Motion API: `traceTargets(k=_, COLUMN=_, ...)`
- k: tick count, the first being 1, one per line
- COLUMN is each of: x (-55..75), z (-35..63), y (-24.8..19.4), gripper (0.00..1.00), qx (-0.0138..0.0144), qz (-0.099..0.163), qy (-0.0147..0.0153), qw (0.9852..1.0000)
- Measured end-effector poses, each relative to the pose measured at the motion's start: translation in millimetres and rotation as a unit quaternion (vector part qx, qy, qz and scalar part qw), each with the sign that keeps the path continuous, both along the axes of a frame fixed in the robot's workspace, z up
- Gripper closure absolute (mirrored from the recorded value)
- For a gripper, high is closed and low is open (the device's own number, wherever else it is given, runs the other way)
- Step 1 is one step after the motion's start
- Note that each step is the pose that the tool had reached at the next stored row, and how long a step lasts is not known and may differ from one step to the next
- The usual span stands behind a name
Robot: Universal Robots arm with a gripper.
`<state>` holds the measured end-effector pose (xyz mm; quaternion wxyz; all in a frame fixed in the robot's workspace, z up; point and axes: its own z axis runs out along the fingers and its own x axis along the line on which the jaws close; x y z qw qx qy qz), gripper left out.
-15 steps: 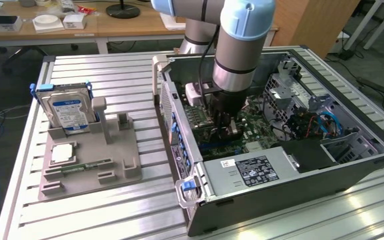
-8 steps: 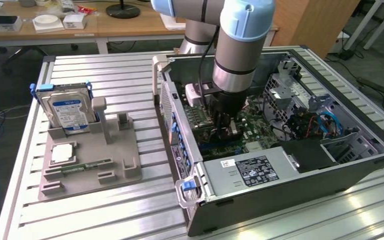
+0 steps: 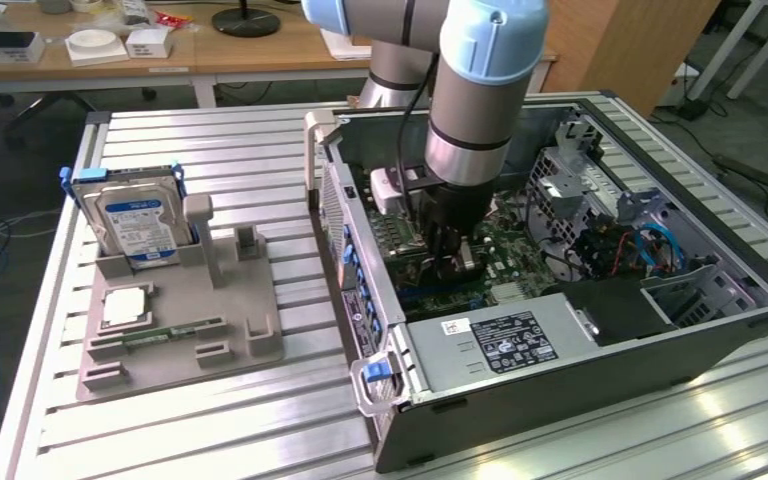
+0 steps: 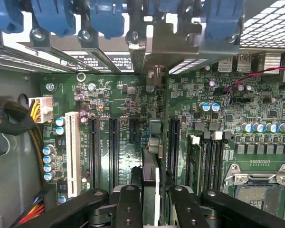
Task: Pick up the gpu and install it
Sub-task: 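Insert the gpu into the slot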
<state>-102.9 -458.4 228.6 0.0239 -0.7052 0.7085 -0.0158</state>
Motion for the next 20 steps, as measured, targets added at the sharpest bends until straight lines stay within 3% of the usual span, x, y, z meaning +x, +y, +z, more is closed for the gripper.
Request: traceTargets(k=20, x=-1.8, z=-0.6, y=0.0, gripper=0.73, qx=0.0001, qz=0.000, qy=-0.0001, qw=1.0000)
